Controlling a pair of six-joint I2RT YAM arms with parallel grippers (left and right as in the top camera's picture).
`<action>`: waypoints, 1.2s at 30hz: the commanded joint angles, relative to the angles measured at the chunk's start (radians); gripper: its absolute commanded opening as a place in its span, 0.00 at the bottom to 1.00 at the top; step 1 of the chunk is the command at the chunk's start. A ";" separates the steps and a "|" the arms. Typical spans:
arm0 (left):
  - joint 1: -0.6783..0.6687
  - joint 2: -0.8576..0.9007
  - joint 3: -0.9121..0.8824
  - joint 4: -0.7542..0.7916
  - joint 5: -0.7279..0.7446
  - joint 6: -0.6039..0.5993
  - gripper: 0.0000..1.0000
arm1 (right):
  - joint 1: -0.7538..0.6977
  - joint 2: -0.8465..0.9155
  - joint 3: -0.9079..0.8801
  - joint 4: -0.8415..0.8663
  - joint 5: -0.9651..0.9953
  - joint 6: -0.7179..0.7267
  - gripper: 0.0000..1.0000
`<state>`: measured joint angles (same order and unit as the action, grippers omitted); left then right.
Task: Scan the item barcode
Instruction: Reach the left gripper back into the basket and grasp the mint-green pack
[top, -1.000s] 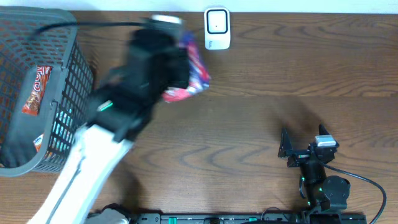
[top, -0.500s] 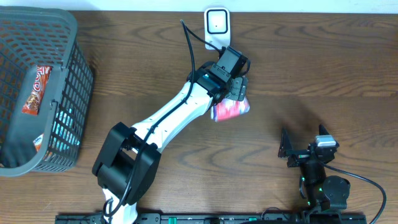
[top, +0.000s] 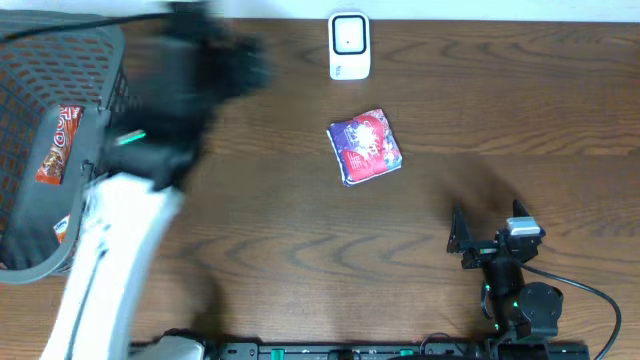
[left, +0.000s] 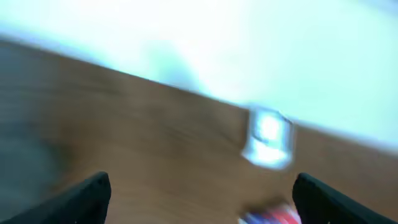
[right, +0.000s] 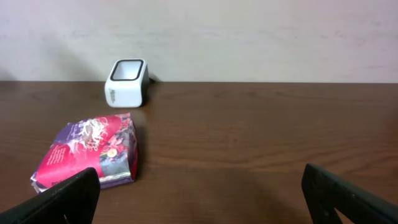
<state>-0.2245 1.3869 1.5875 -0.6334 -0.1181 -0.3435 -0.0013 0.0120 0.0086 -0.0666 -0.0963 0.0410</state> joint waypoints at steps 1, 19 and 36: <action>0.259 -0.109 0.009 -0.074 -0.189 -0.010 0.93 | 0.016 -0.005 -0.003 -0.002 0.001 0.006 0.99; 0.822 0.296 -0.047 -0.384 -0.113 -0.076 0.93 | 0.016 -0.005 -0.003 -0.002 0.001 0.006 0.99; 0.690 0.627 -0.111 -0.348 0.002 0.104 0.93 | 0.016 -0.005 -0.003 -0.002 0.001 0.006 0.99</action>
<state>0.4927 1.9759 1.4811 -0.9710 -0.1295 -0.2901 -0.0013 0.0120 0.0090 -0.0662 -0.0963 0.0410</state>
